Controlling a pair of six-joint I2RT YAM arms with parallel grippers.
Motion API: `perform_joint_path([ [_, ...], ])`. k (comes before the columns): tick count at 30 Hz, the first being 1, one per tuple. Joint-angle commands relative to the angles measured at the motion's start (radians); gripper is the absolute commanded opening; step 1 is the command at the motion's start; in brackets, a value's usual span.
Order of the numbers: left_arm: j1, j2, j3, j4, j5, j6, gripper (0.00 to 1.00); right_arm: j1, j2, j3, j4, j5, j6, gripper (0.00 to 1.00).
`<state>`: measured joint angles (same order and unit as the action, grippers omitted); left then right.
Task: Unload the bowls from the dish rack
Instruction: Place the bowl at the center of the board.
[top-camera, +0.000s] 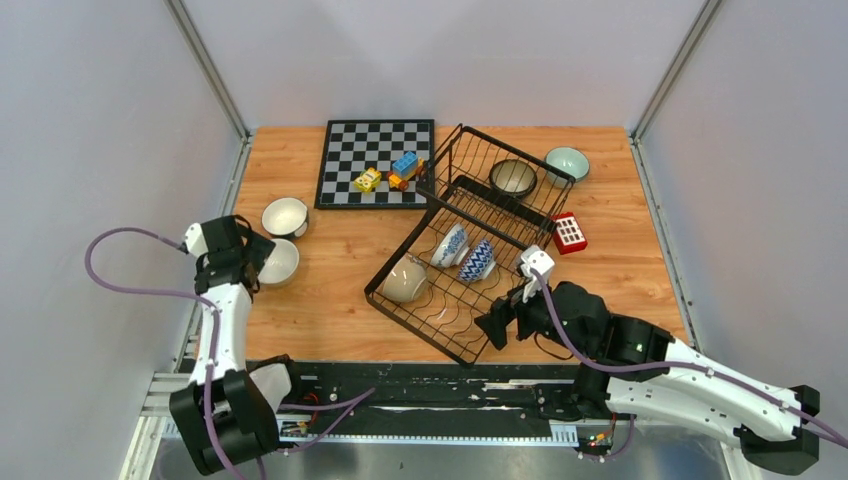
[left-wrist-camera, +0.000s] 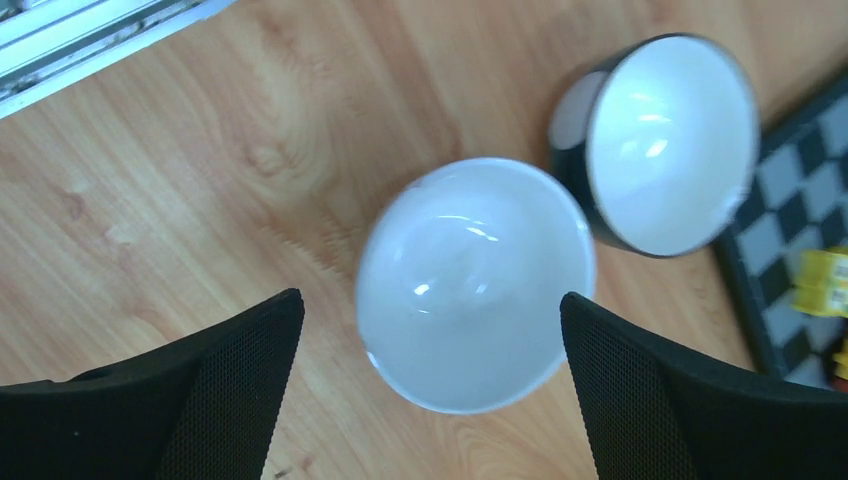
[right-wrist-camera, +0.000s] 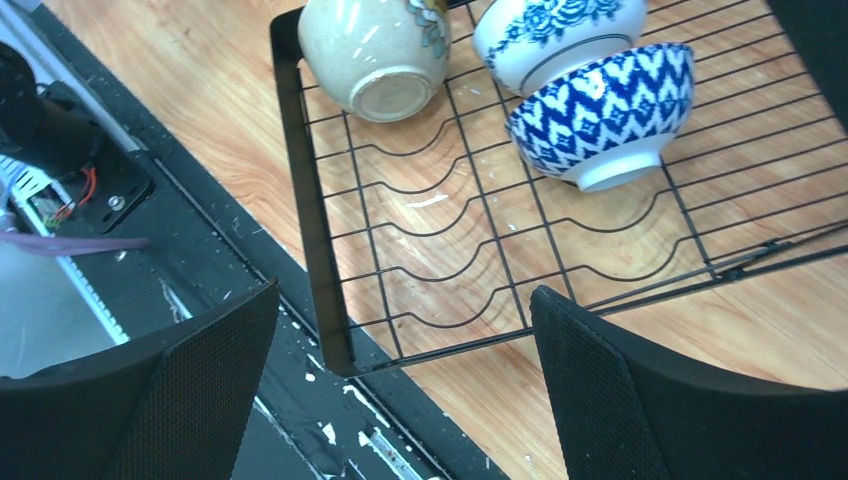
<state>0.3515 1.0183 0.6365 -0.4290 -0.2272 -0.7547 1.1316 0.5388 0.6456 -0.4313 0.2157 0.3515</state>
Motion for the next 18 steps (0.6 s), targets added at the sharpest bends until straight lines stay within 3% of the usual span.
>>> perform_joint_path([
  [1,-0.034,-0.109,0.077,-0.032,0.067,0.028,1.00,-0.004,-0.015,0.035,-0.045,0.114,0.019,1.00],
  [6,-0.259,-0.232,0.168,-0.057,-0.011,0.147,1.00,-0.005,0.044,0.088,-0.087,0.101,-0.038,1.00],
  [12,-0.618,-0.231,0.225,-0.076,-0.040,0.254,1.00,-0.004,0.166,0.103,-0.093,0.125,-0.016,0.99],
  [15,-0.782,-0.223,0.221,-0.068,0.036,0.326,1.00,-0.004,0.190,0.071,-0.067,0.134,0.048,0.99],
  [18,-0.867,-0.200,0.236,-0.085,0.169,0.389,1.00,-0.005,0.202,0.006,0.002,0.055,0.068,0.95],
])
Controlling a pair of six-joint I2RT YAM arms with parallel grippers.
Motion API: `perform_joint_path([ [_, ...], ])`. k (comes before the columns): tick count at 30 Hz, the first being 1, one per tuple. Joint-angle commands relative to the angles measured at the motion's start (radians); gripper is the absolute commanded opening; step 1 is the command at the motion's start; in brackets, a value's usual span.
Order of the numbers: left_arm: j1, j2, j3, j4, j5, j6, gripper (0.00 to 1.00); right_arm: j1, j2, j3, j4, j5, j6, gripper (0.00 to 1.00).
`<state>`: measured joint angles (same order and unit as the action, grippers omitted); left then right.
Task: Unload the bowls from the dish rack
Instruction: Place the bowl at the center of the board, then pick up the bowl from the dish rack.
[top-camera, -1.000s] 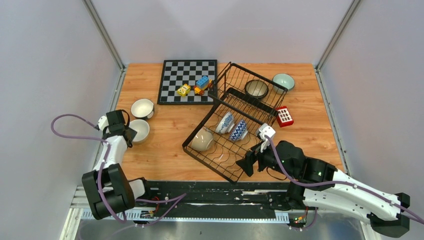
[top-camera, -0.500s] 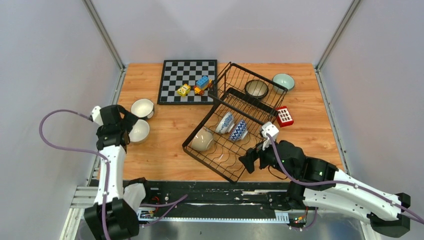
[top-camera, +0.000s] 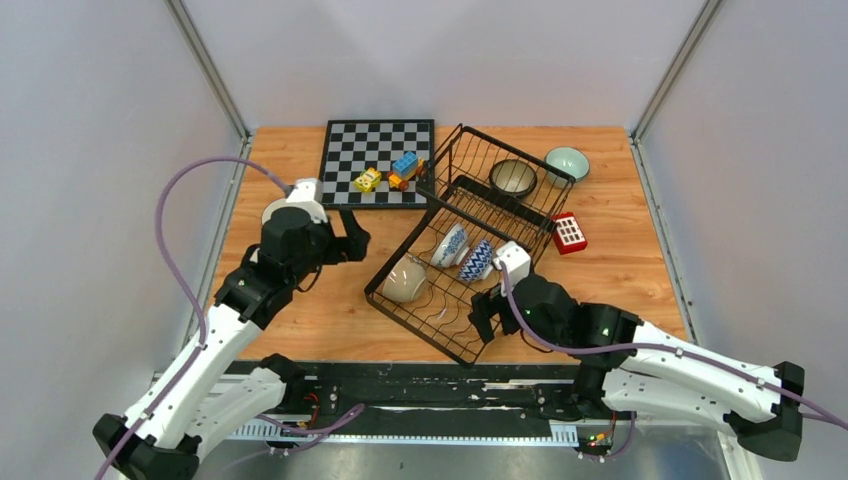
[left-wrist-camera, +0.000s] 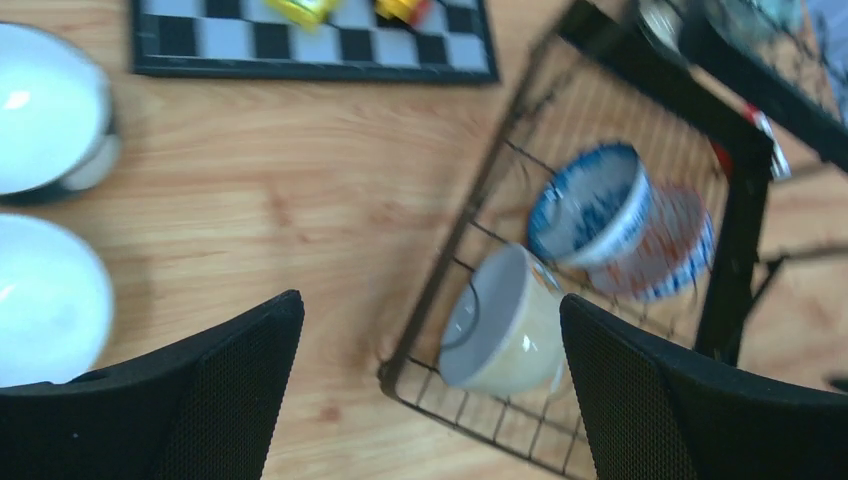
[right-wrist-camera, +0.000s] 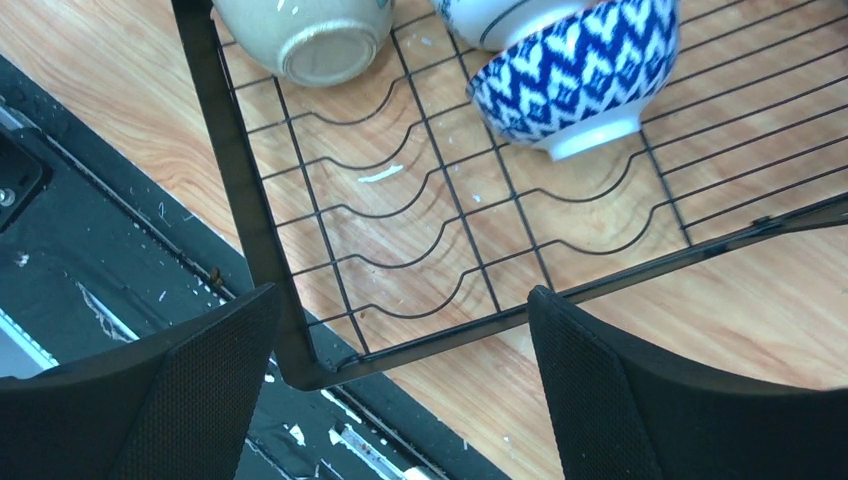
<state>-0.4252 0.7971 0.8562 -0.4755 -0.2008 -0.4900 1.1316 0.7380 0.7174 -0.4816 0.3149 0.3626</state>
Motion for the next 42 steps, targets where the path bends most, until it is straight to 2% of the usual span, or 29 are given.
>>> perform_joint_path([
  [1,-0.104,0.027,0.020,-0.039,0.195,0.138,1.00,-0.004,0.010,-0.081,0.067,-0.058,0.074,0.94],
  [5,-0.111,0.045,0.003,0.020,0.389,0.181,1.00,-0.004,0.027,-0.128,0.093,-0.043,0.149,0.91],
  [9,-0.111,0.097,0.003,-0.003,0.478,0.216,1.00,-0.004,0.009,-0.182,0.117,-0.022,0.239,0.88],
  [12,-0.112,0.109,-0.021,-0.018,0.469,0.219,1.00,-0.005,-0.053,-0.221,0.118,0.024,0.298,0.85],
  [16,-0.111,0.102,-0.078,0.054,0.447,0.178,0.99,-0.004,-0.132,-0.271,0.115,0.091,0.375,0.81],
  [21,-0.111,0.154,-0.082,0.117,0.503,0.151,0.98,-0.004,-0.161,-0.286,0.094,0.155,0.443,0.78],
  [26,-0.111,0.256,-0.070,0.163,0.567,0.126,0.83,-0.004,-0.163,-0.305,0.104,0.176,0.493,0.74],
  [30,-0.111,0.313,-0.062,0.172,0.575,0.131,0.84,-0.005,-0.169,-0.304,0.107,0.176,0.491,0.75],
  [36,-0.110,0.350,-0.073,0.180,0.505,0.128,0.84,-0.005,-0.168,-0.310,0.111,0.176,0.499,0.75],
  [42,-0.110,0.405,-0.057,0.170,0.520,0.129,0.83,-0.004,-0.146,-0.303,0.129,0.174,0.483,0.75],
])
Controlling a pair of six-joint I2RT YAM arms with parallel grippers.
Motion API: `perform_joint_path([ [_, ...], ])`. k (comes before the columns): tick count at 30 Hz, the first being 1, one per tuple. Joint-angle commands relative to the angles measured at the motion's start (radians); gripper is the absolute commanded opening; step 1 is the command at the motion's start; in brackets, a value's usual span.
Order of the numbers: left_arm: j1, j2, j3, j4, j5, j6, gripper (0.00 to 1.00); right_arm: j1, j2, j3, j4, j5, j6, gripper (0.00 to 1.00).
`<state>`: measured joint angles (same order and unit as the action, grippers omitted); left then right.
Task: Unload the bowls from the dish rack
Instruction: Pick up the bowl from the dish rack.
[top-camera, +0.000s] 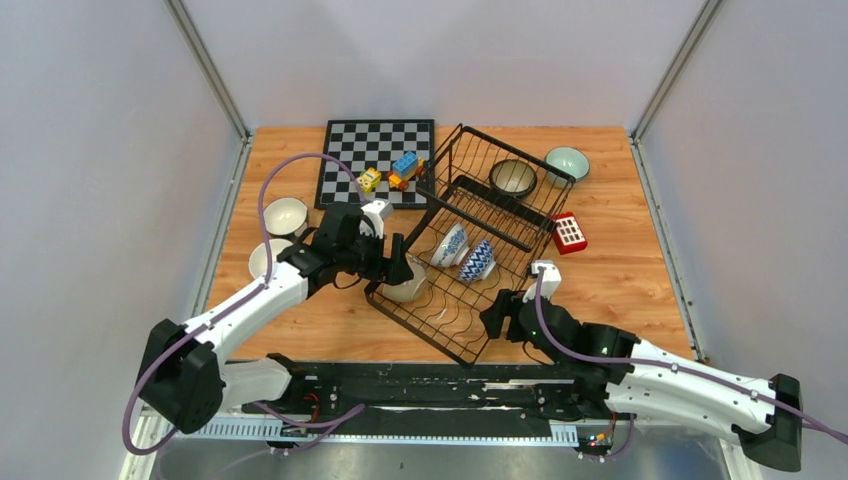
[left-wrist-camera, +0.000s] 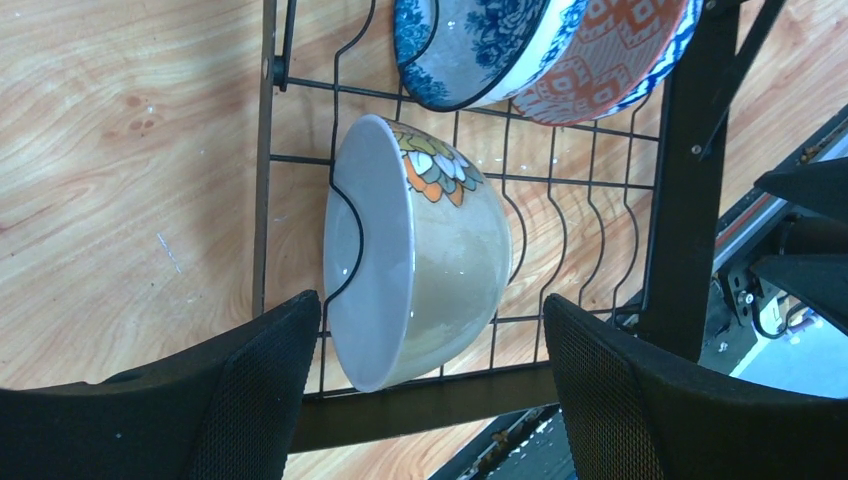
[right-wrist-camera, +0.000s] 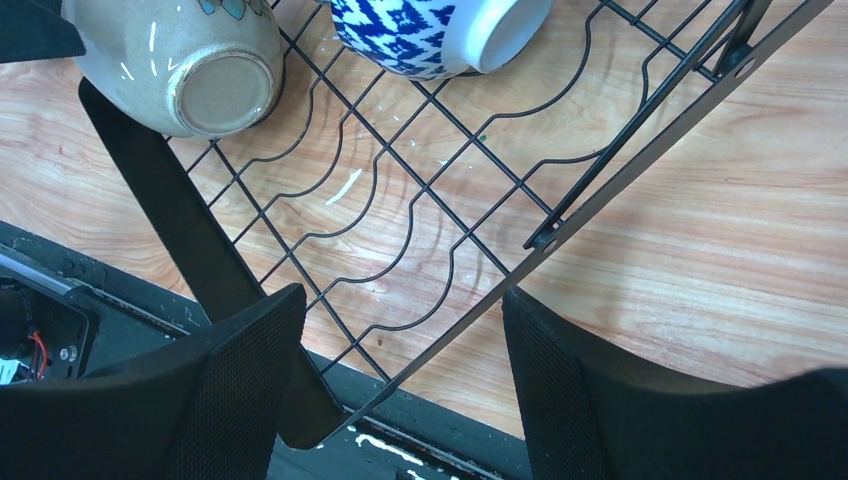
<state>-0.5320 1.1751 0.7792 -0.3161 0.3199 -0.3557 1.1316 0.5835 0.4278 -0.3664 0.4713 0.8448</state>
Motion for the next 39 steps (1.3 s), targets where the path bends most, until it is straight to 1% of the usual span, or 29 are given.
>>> perform_joint_path([
  [1,-0.003,0.031,0.020,0.013,0.006,-0.005,0.83,-0.005,0.010,-0.013,0.016,0.017,-0.001,0.75],
  [11,0.001,0.059,0.022,0.060,0.142,-0.012,0.78,-0.005,-0.012,-0.040,0.058,-0.005,-0.014,0.75],
  [15,0.009,0.082,0.022,0.083,0.197,-0.030,0.70,-0.005,-0.007,-0.042,0.067,-0.008,-0.020,0.75],
  [23,0.020,0.110,0.016,0.121,0.266,-0.046,0.56,-0.005,-0.029,-0.051,0.066,0.001,-0.016,0.75],
  [28,0.048,0.137,0.000,0.164,0.310,-0.071,0.49,-0.004,-0.025,-0.049,0.067,-0.005,-0.012,0.75],
  [31,0.052,0.150,-0.011,0.194,0.326,-0.084,0.45,-0.004,-0.026,-0.052,0.069,-0.005,-0.010,0.75],
  [34,0.052,0.162,-0.020,0.216,0.336,-0.101,0.42,-0.005,-0.028,-0.053,0.069,-0.005,-0.012,0.75],
  [39,0.052,0.185,-0.042,0.291,0.382,-0.151,0.36,-0.005,-0.027,-0.055,0.070,-0.003,-0.012,0.75],
])
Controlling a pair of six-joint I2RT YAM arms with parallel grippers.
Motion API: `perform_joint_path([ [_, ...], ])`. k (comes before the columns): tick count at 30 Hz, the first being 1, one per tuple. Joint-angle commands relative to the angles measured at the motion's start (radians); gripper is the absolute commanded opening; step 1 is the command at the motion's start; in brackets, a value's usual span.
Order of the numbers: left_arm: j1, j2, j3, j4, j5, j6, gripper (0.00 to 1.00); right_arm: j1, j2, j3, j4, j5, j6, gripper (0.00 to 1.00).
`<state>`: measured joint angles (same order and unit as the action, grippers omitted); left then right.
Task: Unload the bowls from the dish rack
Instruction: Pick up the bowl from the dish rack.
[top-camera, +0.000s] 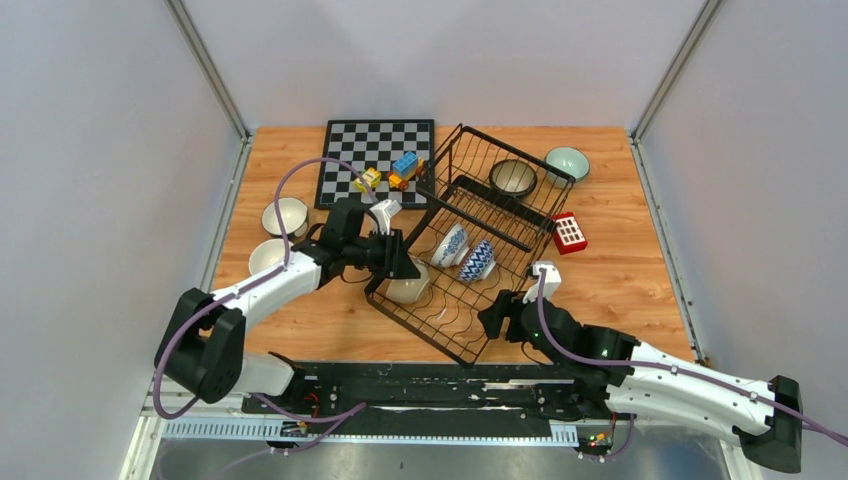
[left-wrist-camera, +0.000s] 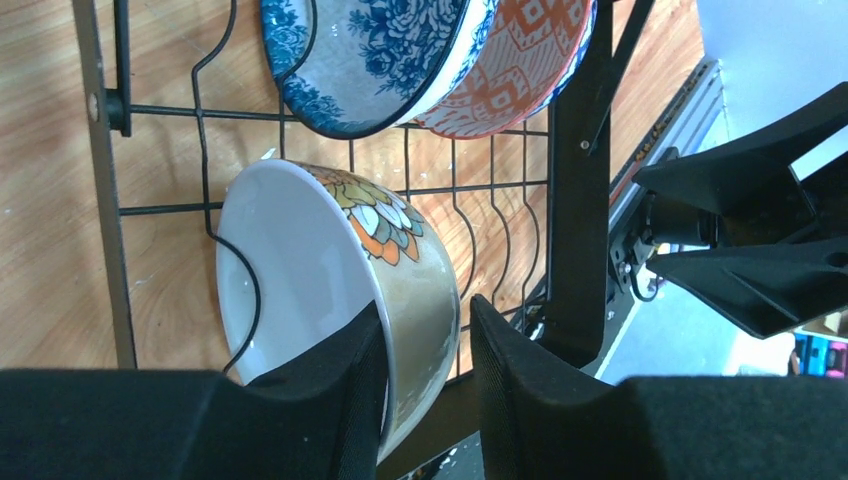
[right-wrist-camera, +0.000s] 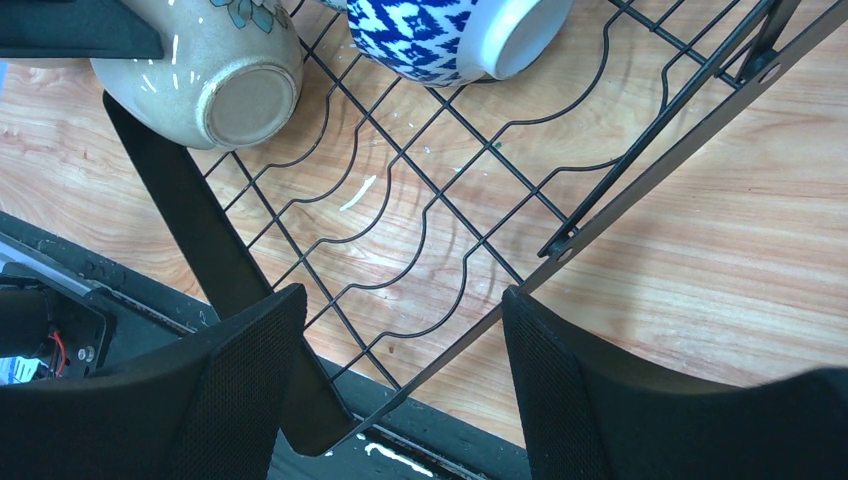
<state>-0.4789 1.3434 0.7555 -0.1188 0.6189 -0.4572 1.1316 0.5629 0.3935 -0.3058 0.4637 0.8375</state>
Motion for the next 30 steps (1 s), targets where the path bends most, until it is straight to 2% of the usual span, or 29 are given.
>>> perform_joint_path([
  [1,-0.001,0.021,-0.020,0.100,0.085,-0.054,0.34,-0.005,-0.006,-0.021,0.010,0.004,-0.005,0.75],
  [14,0.000,0.046,-0.057,0.212,0.130,-0.128,0.20,-0.005,-0.019,-0.029,0.010,0.006,-0.003,0.75],
  [22,-0.001,0.058,-0.067,0.249,0.146,-0.153,0.00,-0.004,-0.019,-0.031,0.011,0.006,-0.002,0.75],
  [30,-0.001,0.051,-0.076,0.322,0.170,-0.209,0.00,-0.004,-0.018,-0.029,0.011,0.005,-0.002,0.74],
])
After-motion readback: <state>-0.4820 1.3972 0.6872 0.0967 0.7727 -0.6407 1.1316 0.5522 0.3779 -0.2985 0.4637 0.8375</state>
